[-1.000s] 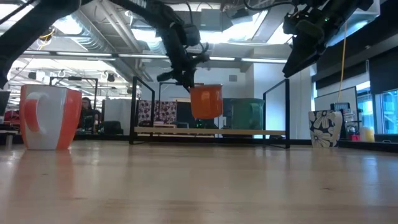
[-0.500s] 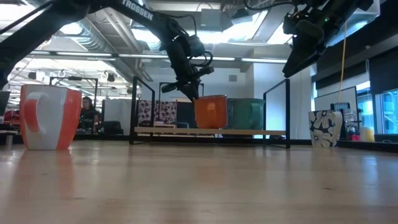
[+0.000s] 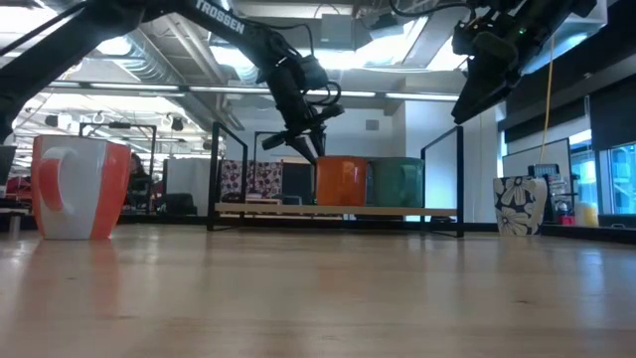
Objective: Place coffee mugs
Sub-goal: Put the orange mug on the shelf, then put the top white patterned mug on the shelf
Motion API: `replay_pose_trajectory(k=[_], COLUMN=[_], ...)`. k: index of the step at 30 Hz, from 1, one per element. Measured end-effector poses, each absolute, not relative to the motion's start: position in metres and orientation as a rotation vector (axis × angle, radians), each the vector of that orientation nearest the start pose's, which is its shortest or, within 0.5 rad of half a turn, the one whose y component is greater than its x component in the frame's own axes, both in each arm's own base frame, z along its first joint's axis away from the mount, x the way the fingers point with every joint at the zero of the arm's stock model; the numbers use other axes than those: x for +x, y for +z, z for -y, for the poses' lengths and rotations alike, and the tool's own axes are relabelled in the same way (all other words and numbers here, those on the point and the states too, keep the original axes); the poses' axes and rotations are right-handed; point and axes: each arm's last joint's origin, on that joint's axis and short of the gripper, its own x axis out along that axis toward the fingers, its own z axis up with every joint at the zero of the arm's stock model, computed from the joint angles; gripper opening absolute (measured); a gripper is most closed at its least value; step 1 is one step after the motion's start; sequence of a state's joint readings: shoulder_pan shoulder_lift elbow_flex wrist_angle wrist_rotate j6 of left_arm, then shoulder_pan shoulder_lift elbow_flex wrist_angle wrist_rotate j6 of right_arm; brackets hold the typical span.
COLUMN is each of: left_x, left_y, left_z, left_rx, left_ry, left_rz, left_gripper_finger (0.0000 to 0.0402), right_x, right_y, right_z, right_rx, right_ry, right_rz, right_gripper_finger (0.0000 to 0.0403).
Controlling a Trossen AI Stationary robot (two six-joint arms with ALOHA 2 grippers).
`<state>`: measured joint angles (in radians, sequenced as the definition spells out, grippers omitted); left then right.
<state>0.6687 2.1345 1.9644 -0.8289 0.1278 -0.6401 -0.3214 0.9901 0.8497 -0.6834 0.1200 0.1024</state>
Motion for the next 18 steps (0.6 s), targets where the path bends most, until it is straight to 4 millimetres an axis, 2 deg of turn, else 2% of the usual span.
replay_pose_trajectory(k=[7, 11, 14, 18], left_x=[0.368, 0.365, 0.361, 0.353], left_y=[0.264, 0.272, 0.295, 0.332], left_z=[-0.286, -0.284, -0.28, -0.264], left_rx=[-0.962, -0.926, -0.869, -0.751], left_ry=[0.792, 0.775, 0.742, 0.682], left_rz=[-0.746, -0.745, -0.707, -0.65], left_gripper_finger=[0.0089, 0.0088, 0.0088, 0.0088], right_x=[0.181, 0.181, 0.181, 0.181], right_y=[0.279, 0.279, 0.279, 0.279], right_z=[0.064, 0.064, 0.064, 0.064], right_rx=[0.176, 0.176, 0.176, 0.175], right_ry=[-0.457, -0.457, -0.456, -0.456], right_rz=[-0.805, -0.805, -0.805, -0.805], right_gripper_finger=[0.0214, 0.0214, 0.0214, 0.0214])
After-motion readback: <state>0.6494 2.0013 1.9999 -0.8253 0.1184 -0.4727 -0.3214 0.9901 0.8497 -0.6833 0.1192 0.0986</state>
